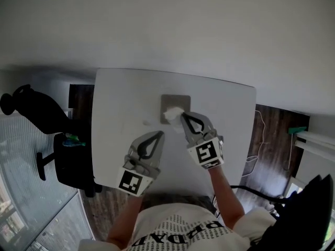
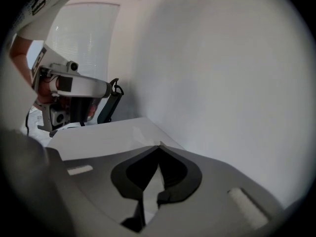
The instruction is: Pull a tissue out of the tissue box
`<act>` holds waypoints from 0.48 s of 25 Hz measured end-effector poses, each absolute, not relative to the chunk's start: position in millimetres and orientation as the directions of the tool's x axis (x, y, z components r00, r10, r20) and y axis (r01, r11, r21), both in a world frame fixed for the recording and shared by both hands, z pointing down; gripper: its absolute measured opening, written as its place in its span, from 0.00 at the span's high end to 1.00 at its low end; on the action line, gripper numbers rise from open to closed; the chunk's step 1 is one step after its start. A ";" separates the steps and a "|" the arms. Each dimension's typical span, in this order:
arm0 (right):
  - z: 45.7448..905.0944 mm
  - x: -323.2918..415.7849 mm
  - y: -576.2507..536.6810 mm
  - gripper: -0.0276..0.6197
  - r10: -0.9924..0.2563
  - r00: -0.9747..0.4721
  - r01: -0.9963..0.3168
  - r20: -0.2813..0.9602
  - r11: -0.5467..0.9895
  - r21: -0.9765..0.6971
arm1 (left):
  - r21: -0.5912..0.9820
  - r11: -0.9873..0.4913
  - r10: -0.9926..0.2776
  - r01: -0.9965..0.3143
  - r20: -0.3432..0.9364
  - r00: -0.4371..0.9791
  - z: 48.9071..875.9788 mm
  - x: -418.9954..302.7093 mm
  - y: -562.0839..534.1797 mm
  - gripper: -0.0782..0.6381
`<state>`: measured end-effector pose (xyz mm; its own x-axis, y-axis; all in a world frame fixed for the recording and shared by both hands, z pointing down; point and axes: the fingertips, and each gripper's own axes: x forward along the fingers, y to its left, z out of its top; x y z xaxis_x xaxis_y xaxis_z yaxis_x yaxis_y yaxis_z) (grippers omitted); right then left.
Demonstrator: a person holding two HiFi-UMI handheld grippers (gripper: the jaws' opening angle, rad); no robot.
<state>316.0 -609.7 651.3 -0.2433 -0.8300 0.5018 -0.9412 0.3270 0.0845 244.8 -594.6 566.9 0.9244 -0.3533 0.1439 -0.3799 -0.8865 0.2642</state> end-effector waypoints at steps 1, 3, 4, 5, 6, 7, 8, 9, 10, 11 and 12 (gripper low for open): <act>644.7 315.0 -607.9 0.95 -0.833 -0.243 -0.941 0.497 0.327 0.087 | 0.260 -0.889 -0.354 -0.378 0.133 0.926 561.6 244.6 -593.4 0.90; 629.8 312.7 -603.3 0.95 -0.839 -0.243 -0.941 0.486 0.326 0.093 | 0.249 -0.894 -0.355 -0.372 0.111 0.928 549.0 243.7 -590.0 0.90; 621.7 311.2 -600.1 0.95 -0.843 -0.242 -0.941 0.480 0.325 0.095 | 0.243 -0.897 -0.355 -0.369 0.100 0.930 542.0 242.8 -587.5 0.90; 613.2 309.4 -596.3 0.95 -0.847 -0.242 -0.942 0.474 0.323 0.096 | 0.237 -0.900 -0.355 -0.366 0.090 0.931 534.9 241.6 -584.5 0.90; 604.3 307.1 -592.2 0.95 -0.851 -0.242 -0.943 0.467 0.320 0.094 | 0.232 -0.903 -0.354 -0.363 0.080 0.932 527.8 239.9 -581.2 0.90; 594.8 304.6 -587.9 0.95 -0.855 -0.242 -0.944 0.459 0.316 0.092 | 0.226 -0.905 -0.353 -0.360 0.072 0.933 520.8 238.2 -577.7 0.90; 584.8 302.0 -583.6 0.95 -0.860 -0.242 -0.945 0.450 0.313 0.091 | 0.219 -0.908 -0.353 -0.358 0.063 0.934 513.7 236.5 -574.4 0.90; 574.4 299.3 -579.3 0.95 -0.864 -0.241 -0.946 0.443 0.312 0.092 | 0.210 -0.911 -0.351 -0.354 0.054 0.935 506.8 235.0 -571.1 0.90; 563.9 296.7 -574.6 0.95 -0.867 -0.240 -0.945 0.438 0.311 0.097 | 0.201 -0.915 -0.348 -0.350 0.045 0.936 500.2 233.8 -567.6 0.90; 553.6 294.1 -569.4 0.95 -0.868 -0.238 -0.944 0.436 0.312 0.105 | 0.192 -0.919 -0.343 -0.344 0.036 0.938 493.8 232.6 -563.6 0.90; 543.9 291.3 -563.7 0.95 -0.869 -0.236 -0.943 0.436 0.313 0.113 | 0.184 -0.923 -0.338 -0.338 0.029 0.941 487.6 231.4 -559.1 0.90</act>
<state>291.3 -563.7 543.9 -0.2358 -0.8686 0.4359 -0.9430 0.3129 0.1135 231.4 -559.1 487.6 0.9406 -0.3381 0.0294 -0.3376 -0.9232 0.1838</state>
